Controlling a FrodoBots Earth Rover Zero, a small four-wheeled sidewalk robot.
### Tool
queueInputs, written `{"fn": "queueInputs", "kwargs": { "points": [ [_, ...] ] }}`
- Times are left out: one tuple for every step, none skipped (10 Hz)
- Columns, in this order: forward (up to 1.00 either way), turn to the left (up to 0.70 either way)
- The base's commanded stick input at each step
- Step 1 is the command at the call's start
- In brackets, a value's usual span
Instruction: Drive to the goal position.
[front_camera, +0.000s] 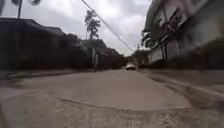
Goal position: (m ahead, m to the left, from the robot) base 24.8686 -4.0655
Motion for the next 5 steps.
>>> {"fn": "queueInputs", "kwargs": {
  "points": [
    [0.5, 0.0],
    [0.5, 0.0],
    [0.5, 0.0],
    [0.5, 0.0],
    [0.5, 0.0]
  ]
}}
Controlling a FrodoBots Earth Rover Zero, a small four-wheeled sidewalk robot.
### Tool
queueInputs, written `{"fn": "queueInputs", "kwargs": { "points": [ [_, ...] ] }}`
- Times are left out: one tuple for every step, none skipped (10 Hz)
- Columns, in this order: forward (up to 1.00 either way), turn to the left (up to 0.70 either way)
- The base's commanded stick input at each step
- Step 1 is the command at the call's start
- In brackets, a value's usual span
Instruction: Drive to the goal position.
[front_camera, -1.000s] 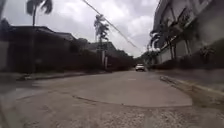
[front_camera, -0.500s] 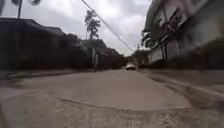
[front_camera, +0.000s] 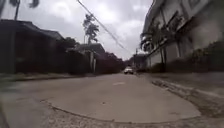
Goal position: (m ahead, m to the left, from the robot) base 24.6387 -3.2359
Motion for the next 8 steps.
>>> {"fn": "queueInputs", "kwargs": {
  "points": [
    [0.5, 0.0],
    [0.5, 0.0],
    [0.5, 0.0],
    [0.5, 0.0],
    [0.5, 0.0],
    [0.5, 0.0],
    [0.5, 0.0],
    [0.5, 0.0]
  ]
}}
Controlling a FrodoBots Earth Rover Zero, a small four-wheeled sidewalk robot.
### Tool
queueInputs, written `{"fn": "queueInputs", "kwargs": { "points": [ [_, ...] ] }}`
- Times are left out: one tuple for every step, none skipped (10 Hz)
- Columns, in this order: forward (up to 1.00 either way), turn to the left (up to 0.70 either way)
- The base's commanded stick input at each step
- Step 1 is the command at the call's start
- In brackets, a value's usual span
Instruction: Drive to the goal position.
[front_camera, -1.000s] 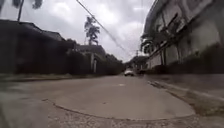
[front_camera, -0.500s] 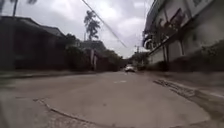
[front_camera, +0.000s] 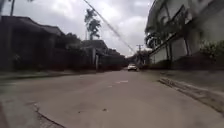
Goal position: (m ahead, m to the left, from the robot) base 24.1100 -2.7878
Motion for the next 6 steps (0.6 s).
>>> {"fn": "queueInputs", "kwargs": {
  "points": [
    [0.5, -0.16],
    [0.5, -0.44],
    [0.5, -0.5],
    [0.5, -0.5],
    [0.5, -0.31],
    [0.5, -0.08]
  ]
}}
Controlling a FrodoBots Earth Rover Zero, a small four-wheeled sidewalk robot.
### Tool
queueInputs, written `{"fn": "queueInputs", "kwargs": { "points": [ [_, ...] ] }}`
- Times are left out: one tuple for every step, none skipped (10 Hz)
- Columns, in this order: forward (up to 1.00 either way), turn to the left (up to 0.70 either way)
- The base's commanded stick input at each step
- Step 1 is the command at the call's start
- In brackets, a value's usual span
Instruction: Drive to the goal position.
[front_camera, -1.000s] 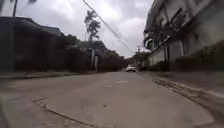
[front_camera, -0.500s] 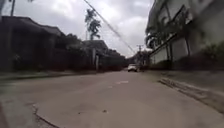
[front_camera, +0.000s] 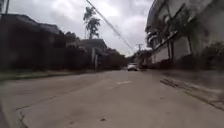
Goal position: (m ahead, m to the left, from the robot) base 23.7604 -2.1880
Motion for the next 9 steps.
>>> {"fn": "queueInputs", "kwargs": {
  "points": [
    [0.5, 0.0],
    [0.5, 0.0],
    [0.5, 0.0],
    [0.5, 0.0],
    [0.5, 0.0],
    [0.5, 0.0],
    [0.5, 0.0],
    [0.5, 0.0],
    [0.5, 0.0]
  ]
}}
